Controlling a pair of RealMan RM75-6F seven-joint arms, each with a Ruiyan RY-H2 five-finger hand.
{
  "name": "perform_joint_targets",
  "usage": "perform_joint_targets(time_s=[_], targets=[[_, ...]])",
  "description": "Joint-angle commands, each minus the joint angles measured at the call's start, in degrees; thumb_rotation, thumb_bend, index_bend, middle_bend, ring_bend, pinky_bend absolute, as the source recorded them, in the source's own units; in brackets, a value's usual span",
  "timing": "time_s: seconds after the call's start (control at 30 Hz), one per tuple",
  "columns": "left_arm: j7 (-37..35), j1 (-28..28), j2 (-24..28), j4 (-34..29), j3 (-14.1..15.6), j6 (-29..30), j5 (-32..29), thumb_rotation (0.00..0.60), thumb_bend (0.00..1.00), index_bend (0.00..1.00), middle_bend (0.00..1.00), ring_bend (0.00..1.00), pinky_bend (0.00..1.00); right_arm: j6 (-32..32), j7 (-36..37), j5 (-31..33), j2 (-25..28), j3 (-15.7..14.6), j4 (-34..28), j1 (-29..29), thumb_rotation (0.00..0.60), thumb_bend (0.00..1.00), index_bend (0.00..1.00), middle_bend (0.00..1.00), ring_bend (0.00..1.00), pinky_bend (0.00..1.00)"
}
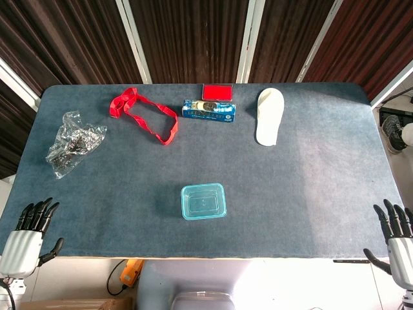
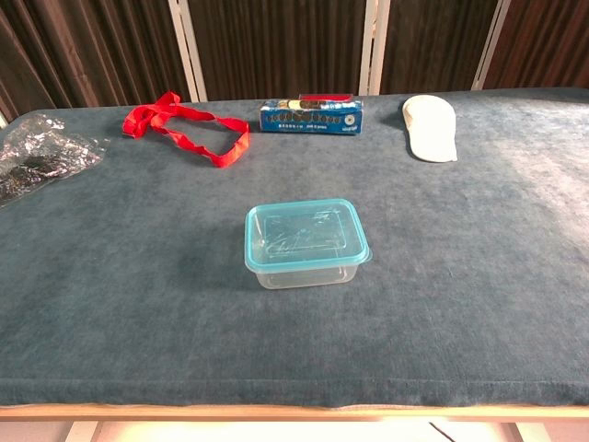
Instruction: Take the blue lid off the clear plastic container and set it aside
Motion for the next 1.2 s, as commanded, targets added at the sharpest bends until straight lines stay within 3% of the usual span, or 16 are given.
perform_joint_targets(time_s=[0.03,0.17,0.27,0.37,0.6,0.9,1.03,1.2], targets=[[-8.4,-3.0,-1.0,2.0,1.3,-1.7,5.9,0.600,0.32,0.00,0.00,0.00,0.06,-0.4,-0.3,-0.2,-0.1,0.1,-0.1,0.1,0.600,0.27,0.00,0.00,0.00,0.00],[-22.1,-11.1,-3.3,3.2,2.3,-8.3,13.0,0.600,0.30,0.00,0.00,0.00,0.05,-1.6,-1.1,-0.6,-0.4,0.0,-0.4,0.3,0.600,0.27,0.00,0.00,0.00,0.00],[-24.9,-17.8,-5.6,1.1,1.6,-17.2,13.7,0.600,0.29,0.00,0.00,0.00,0.01,-2.3,-0.9,-0.9,-0.2,0.0,-0.7,0.6,0.600,0.27,0.00,0.00,0.00,0.00],[-22.7,-23.0,-9.7,-1.3,-1.2,-24.5,11.8,0.600,0.28,0.00,0.00,0.00,0.00,-2.3,-0.2,-1.4,0.2,0.1,-0.9,0.5,0.600,0.27,0.00,0.00,0.00,0.00],[-17.7,-28.4,-21.3,0.1,-6.5,-29.6,6.9,0.600,0.28,0.00,0.00,0.00,0.00,-1.8,3.9,-1.6,1.9,0.4,-0.5,0.2,0.600,0.27,0.00,0.00,0.00,0.00],[-9.7,-34.1,-32.7,10.5,-11.5,-34.7,0.0,0.600,0.29,0.00,0.00,0.00,0.00,-2.0,8.2,-3.3,3.8,-0.3,-0.5,-0.1,0.600,0.27,0.00,0.00,0.00,0.00],[-7.2,-35.5,-35.0,14.5,-12.7,-36.0,-2.8,0.600,0.29,0.00,0.00,0.00,0.00,-2.2,9.5,-3.7,4.4,-0.5,-0.3,-0.1,0.600,0.27,0.00,0.00,0.00,0.00],[-6.8,-36.1,-34.4,15.0,-12.4,-36.8,-4.7,0.600,0.29,0.00,0.00,0.00,0.00,-2.2,9.8,-3.3,4.6,-0.2,-0.2,-0.3,0.600,0.27,0.00,0.00,0.00,0.00]])
